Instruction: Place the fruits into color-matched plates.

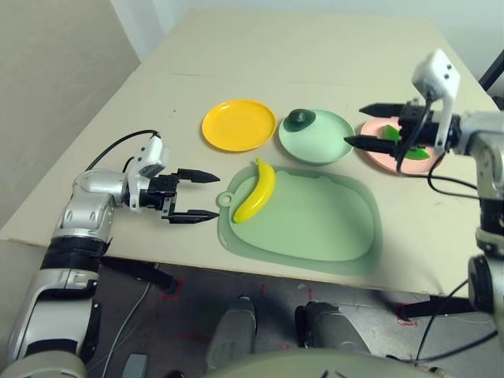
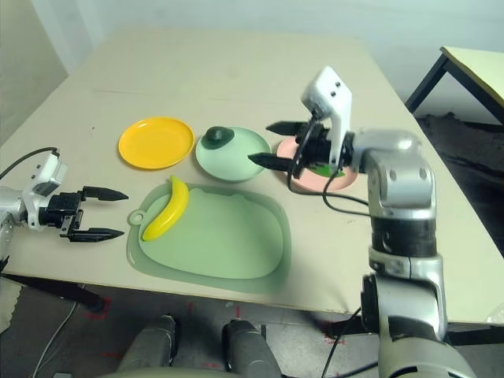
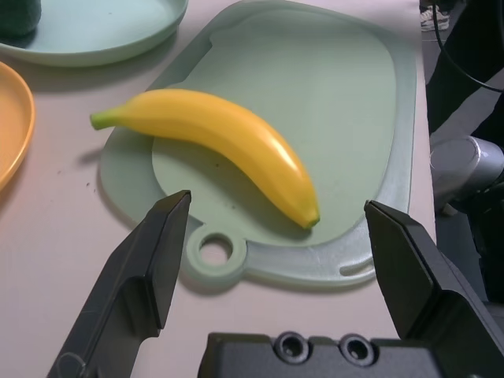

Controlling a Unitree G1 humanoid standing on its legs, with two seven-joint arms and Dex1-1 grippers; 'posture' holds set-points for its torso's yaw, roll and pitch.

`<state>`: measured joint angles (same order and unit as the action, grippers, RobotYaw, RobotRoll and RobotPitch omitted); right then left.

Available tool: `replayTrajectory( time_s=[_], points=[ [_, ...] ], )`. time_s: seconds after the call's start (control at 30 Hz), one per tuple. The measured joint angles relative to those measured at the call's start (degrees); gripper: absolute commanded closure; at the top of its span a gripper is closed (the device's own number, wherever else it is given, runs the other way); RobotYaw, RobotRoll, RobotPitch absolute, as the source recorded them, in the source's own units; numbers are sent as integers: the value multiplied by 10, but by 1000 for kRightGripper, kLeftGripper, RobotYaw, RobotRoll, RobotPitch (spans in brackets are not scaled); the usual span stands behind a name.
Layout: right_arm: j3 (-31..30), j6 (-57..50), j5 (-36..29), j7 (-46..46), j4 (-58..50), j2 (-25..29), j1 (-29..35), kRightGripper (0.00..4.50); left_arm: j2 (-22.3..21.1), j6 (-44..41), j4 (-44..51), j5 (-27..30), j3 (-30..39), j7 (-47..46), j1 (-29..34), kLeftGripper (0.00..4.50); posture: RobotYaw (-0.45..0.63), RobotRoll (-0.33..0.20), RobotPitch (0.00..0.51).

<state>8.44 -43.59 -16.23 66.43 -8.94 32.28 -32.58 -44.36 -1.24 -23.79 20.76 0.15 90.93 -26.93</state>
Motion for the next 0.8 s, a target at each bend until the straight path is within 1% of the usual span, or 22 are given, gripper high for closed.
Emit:
replayTrajectory(
  time_s=[0.07, 0.13, 0.23, 0.4, 0.47, 0.53, 0.57, 0.63, 0.7, 0.8],
  points=[
    [-8, -5, -23, -20, -36, -21, 21, 29, 1, -2, 0, 0, -1, 0, -11, 0, -10, 0, 136],
    [-27, 4, -32, -30, -57, -24, 53, 29, 1, -2, 1, -1, -1, 2, -15, 0, -4, 0, 137],
    [-57, 17, -43, -41, -85, -24, 125, 29, -4, -4, 0, -2, -2, 5, -16, 0, -3, 0, 136],
    [-76, 77, -44, -47, -88, -11, 171, 29, -30, 3, -17, -26, -6, 3, -42, 0, -7, 0, 133],
    [-79, 94, -44, -51, -79, -10, 178, 29, -35, 11, -23, -39, -12, 3, -64, 0, -10, 0, 132],
    [-80, 109, -44, -53, -70, -10, 180, 29, -39, 38, -28, -59, -21, 3, -92, 0, -11, 0, 133],
    [-82, 117, -46, -53, -67, -9, 181, 29, -40, 63, -33, -73, -28, 2, -107, 0, -12, 0, 133],
    [-85, 121, -55, -49, -64, -7, 184, 29, -29, 157, -51, -103, -39, -8, -144, 0, -16, 0, 133],
    [-89, 118, -70, -48, -64, -7, 183, 29, -8, 280, -79, -132, -50, -27, -198, 0, -18, 0, 131],
    [-82, 65, -121, -53, -67, -8, 179, 29, 1, 474, -140, -185, -90, -31, -288, 0, -32, 0, 129]
  ],
)
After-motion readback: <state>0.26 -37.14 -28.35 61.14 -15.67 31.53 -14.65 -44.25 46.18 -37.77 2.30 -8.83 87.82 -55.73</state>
